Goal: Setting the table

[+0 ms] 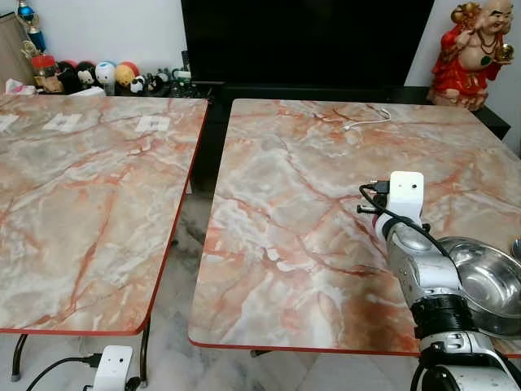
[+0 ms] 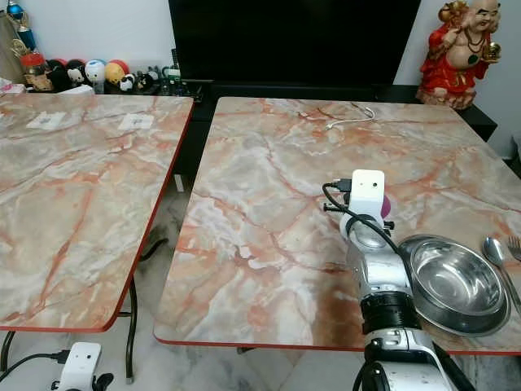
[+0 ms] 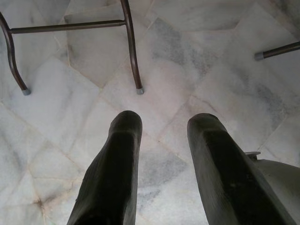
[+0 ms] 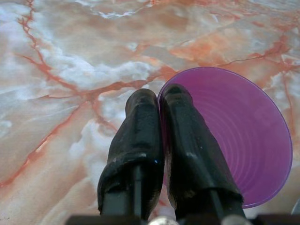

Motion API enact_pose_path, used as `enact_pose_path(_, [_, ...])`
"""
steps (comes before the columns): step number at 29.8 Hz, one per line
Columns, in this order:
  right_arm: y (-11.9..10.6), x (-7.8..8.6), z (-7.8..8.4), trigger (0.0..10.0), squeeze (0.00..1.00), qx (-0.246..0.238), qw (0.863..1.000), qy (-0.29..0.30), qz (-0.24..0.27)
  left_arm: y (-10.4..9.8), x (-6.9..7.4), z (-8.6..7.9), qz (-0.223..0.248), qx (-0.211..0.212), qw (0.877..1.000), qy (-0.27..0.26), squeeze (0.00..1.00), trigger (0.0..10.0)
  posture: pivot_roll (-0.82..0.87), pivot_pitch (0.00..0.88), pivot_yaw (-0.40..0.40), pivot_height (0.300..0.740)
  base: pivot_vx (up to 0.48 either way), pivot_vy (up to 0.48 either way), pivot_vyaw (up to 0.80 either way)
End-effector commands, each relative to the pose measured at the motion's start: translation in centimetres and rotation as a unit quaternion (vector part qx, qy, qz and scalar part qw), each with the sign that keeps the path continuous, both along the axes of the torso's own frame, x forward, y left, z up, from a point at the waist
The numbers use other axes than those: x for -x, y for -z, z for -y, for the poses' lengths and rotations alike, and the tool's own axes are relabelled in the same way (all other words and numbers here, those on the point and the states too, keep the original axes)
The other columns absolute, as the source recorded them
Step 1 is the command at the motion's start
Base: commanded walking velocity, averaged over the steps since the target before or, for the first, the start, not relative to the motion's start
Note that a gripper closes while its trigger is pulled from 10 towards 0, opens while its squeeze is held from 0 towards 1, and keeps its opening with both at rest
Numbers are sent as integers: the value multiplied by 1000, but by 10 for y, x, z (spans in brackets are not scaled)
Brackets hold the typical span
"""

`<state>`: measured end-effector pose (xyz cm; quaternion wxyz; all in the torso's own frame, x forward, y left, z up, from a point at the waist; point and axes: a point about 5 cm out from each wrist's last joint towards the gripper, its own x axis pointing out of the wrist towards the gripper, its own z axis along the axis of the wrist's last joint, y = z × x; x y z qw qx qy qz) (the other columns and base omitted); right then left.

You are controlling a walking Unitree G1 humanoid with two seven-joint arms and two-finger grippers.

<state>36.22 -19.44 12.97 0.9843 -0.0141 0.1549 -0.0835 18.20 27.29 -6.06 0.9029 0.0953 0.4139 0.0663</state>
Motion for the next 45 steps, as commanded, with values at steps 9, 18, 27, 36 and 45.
enact_pose_path(9, [8,3,0,10000,0,-9,1000,6,-21,1,4,-3,-11,1,1000,-5,0,10000,68,0,-32,740,0,0,0])
enact_pose_path(18, [7,2,1,10000,24,-12,1000,11,-20,1,4,-3,-11,1,1000,-6,0,10000,70,0,-33,740,0,0,0])
enact_pose_path(27, [6,2,2,10000,290,-13,1000,15,-18,1,4,-3,-10,1,1000,-6,0,10000,71,0,-33,740,0,0,0])
enact_pose_path(36, [4,1,3,10000,286,-13,1000,17,-16,1,4,-3,-11,1,1000,-6,0,10000,71,0,-34,740,0,0,0])
enact_pose_path(45, [4,1,3,10000,498,-14,1000,19,-17,1,4,-3,-11,1,1000,-6,0,10000,71,0,-35,740,0,0,0])
